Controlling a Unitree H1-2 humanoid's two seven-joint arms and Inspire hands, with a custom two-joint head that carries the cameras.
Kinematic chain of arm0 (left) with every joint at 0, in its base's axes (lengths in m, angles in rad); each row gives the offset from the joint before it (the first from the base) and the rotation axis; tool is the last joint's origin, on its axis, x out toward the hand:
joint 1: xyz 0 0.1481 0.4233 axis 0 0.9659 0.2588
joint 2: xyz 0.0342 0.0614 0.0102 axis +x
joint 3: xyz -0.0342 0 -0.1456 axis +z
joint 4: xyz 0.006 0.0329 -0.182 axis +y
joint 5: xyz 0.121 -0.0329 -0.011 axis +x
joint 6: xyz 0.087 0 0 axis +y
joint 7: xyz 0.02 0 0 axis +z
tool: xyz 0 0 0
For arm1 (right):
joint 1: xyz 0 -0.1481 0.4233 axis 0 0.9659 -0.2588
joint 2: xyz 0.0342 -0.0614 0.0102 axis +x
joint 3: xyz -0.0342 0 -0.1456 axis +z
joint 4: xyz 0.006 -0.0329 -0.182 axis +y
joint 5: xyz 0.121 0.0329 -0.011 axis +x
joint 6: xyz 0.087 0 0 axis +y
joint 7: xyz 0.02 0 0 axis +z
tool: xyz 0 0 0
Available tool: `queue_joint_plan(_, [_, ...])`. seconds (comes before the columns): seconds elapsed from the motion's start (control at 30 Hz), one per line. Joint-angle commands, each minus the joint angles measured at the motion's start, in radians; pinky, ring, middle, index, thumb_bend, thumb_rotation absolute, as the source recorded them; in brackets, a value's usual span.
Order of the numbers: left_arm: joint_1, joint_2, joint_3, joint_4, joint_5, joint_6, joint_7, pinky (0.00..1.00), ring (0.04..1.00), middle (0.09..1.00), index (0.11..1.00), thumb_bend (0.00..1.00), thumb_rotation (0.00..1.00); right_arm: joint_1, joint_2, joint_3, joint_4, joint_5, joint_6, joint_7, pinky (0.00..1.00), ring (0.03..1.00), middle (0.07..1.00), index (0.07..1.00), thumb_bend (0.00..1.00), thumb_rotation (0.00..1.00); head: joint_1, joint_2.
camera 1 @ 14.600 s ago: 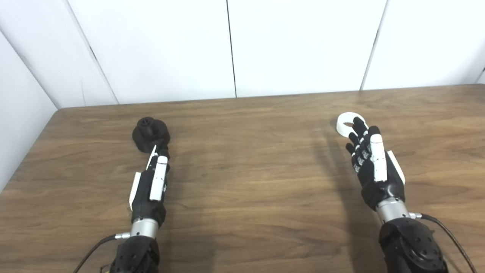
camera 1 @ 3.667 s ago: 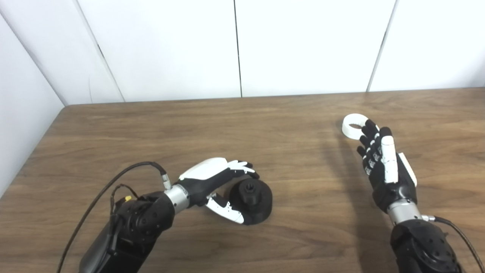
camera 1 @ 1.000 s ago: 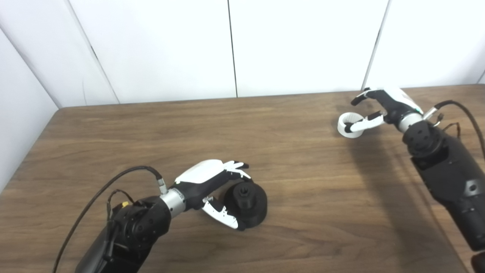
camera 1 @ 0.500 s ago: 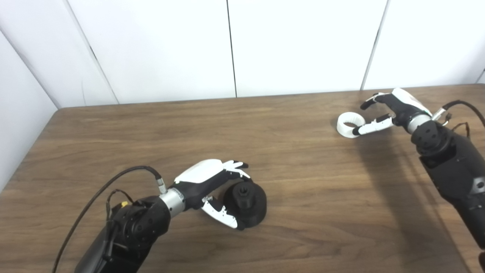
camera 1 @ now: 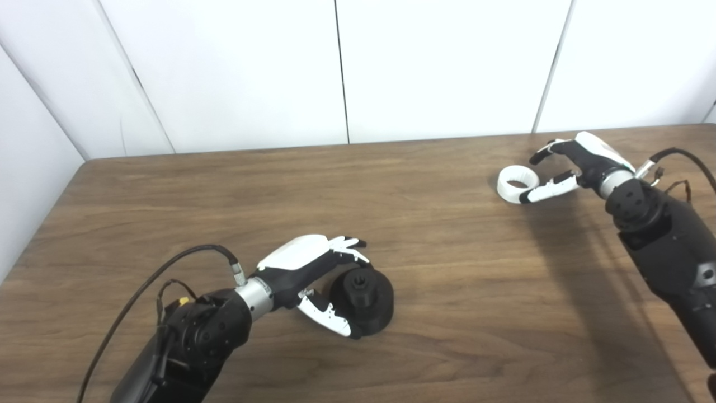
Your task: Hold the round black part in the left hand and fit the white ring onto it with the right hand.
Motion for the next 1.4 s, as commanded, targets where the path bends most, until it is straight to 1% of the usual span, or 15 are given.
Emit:
queue_joint_plan(0.0, [-0.005, 0.020, 0.000, 0.027, 0.001, 0.013, -0.013, 0.88, 1.000, 0.980, 0.763, 0.95, 0.34, -0.055, -0.005, -0.004, -0.010, -0.004, -0.036, -0.014, 0.97, 1.000, 0.948, 0.732, 0.86, 0.29, 0.001, 0.000])
queue_joint_plan(0.17, [-0.004, 0.020, 0.001, 0.030, -0.001, 0.006, -0.010, 0.88, 1.000, 0.979, 0.764, 0.95, 0.34, -0.060, 0.004, 0.001, -0.001, -0.010, -0.035, -0.020, 0.98, 1.000, 0.949, 0.735, 0.85, 0.29, 0.002, 0.000])
queue_joint_plan(0.3, [-0.004, 0.020, 0.001, 0.028, 0.000, 0.008, -0.010, 0.87, 1.000, 0.979, 0.764, 0.95, 0.34, -0.062, 0.012, 0.001, 0.004, -0.009, -0.049, -0.032, 0.97, 0.999, 0.941, 0.730, 0.83, 0.23, 0.000, 0.001])
queue_joint_plan(0.5, [-0.001, 0.019, 0.000, 0.028, 0.001, 0.006, -0.008, 0.89, 1.000, 0.978, 0.765, 0.94, 0.33, -0.062, 0.025, 0.006, 0.002, -0.019, -0.045, -0.038, 0.95, 0.991, 0.932, 0.725, 0.84, 0.23, 0.002, -0.001])
queue_joint_plan(0.67, [0.000, 0.017, 0.001, 0.026, -0.003, 0.011, -0.010, 0.89, 1.000, 0.979, 0.765, 0.94, 0.33, -0.065, 0.030, 0.006, 0.024, -0.024, -0.072, -0.046, 0.94, 0.989, 0.928, 0.722, 0.84, 0.24, 0.003, 0.001])
queue_joint_plan(1.0, [-0.002, 0.017, -0.001, 0.021, 0.001, 0.016, -0.011, 0.88, 1.000, 0.979, 0.764, 0.94, 0.33, -0.055, 0.038, 0.002, 0.032, -0.030, -0.093, -0.093, 0.87, 0.963, 0.905, 0.682, 0.81, 0.18, 0.002, 0.002])
queue_joint_plan(1.17, [-0.002, 0.017, 0.001, 0.022, -0.001, 0.014, -0.009, 0.88, 1.000, 0.978, 0.762, 0.95, 0.32, -0.053, 0.040, -0.001, 0.039, -0.029, -0.106, -0.114, 0.85, 0.958, 0.897, 0.663, 0.80, 0.17, 0.002, 0.002])
queue_joint_plan(1.37, [-0.002, 0.020, 0.000, 0.019, 0.001, 0.015, -0.013, 0.89, 1.000, 0.981, 0.764, 0.94, 0.33, -0.050, 0.040, -0.003, 0.043, -0.023, -0.122, -0.124, 0.81, 0.956, 0.891, 0.648, 0.77, 0.17, 0.003, 0.002])
